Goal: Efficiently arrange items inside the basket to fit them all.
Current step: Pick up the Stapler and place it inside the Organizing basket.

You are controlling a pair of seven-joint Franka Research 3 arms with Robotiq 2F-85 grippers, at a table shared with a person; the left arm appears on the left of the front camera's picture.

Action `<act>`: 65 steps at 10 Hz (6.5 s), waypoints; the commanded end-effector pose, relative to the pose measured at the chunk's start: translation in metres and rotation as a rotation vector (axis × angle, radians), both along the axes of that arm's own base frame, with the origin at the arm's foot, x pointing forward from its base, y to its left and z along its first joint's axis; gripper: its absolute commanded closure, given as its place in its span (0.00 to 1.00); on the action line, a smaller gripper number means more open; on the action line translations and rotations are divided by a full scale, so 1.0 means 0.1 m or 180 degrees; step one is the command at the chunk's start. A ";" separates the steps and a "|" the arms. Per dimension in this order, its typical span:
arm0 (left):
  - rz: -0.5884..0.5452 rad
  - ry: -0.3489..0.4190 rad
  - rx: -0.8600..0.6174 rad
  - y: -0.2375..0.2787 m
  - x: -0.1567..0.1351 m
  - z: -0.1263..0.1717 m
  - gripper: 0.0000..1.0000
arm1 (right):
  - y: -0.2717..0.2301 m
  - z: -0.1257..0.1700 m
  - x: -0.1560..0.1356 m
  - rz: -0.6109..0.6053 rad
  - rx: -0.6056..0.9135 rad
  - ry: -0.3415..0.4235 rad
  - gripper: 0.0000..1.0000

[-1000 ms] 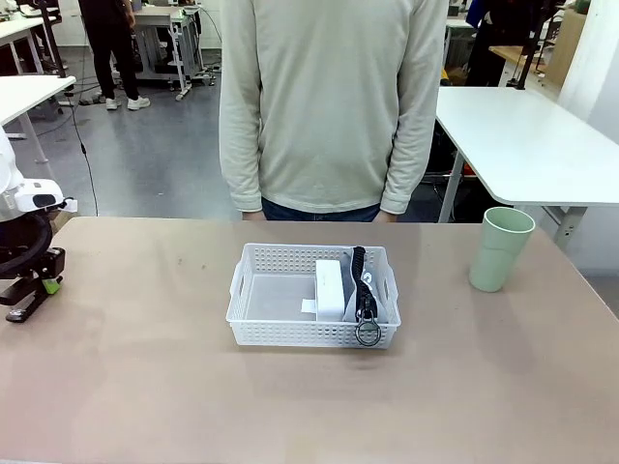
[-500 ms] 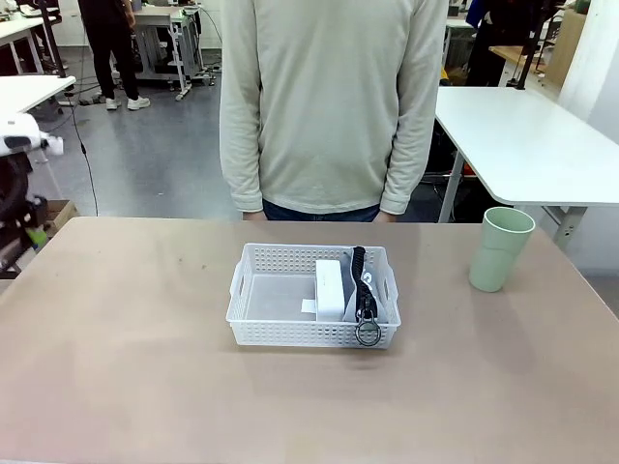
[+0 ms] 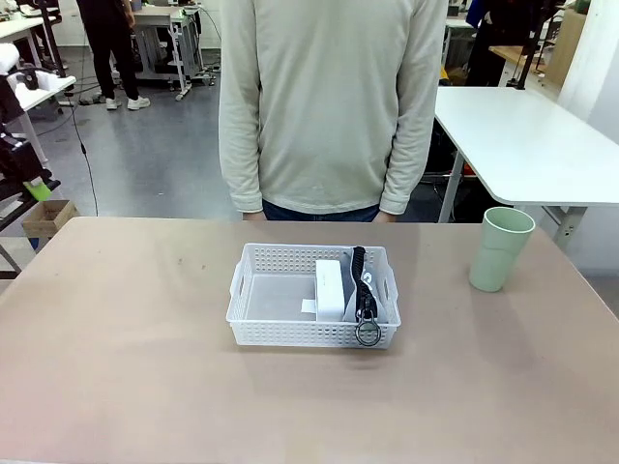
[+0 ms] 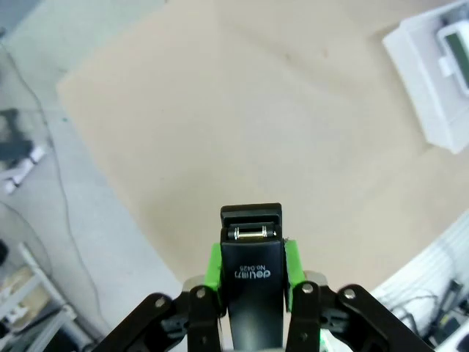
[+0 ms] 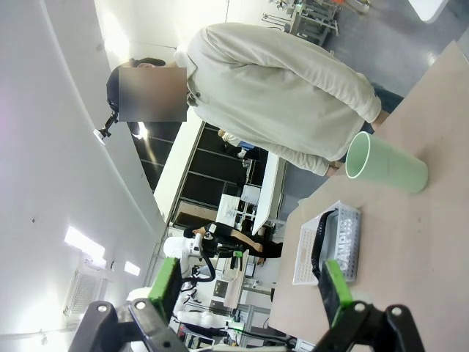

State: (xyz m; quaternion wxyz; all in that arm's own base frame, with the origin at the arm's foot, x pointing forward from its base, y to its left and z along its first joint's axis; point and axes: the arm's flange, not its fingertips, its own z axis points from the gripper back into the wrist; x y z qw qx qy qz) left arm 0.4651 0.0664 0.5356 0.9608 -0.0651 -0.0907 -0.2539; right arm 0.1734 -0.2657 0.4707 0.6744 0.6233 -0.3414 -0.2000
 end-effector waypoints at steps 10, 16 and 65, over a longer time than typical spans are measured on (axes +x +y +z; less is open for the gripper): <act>-0.1082 -0.0177 0.0089 -2.63 0.61 0.46 0.63 | -0.01 0.01 0.01 -0.0016 -0.0014 -0.0096 0.00; -0.1538 0.0489 -0.0491 -3.89 0.30 -0.50 0.63 | -0.01 0.01 0.01 -0.0016 -0.0014 -0.0096 0.00; 0.0781 -0.0271 -0.5345 1.19 -1.25 -2.27 0.00 | -0.01 0.01 0.01 -0.0016 -0.0014 -0.0096 0.00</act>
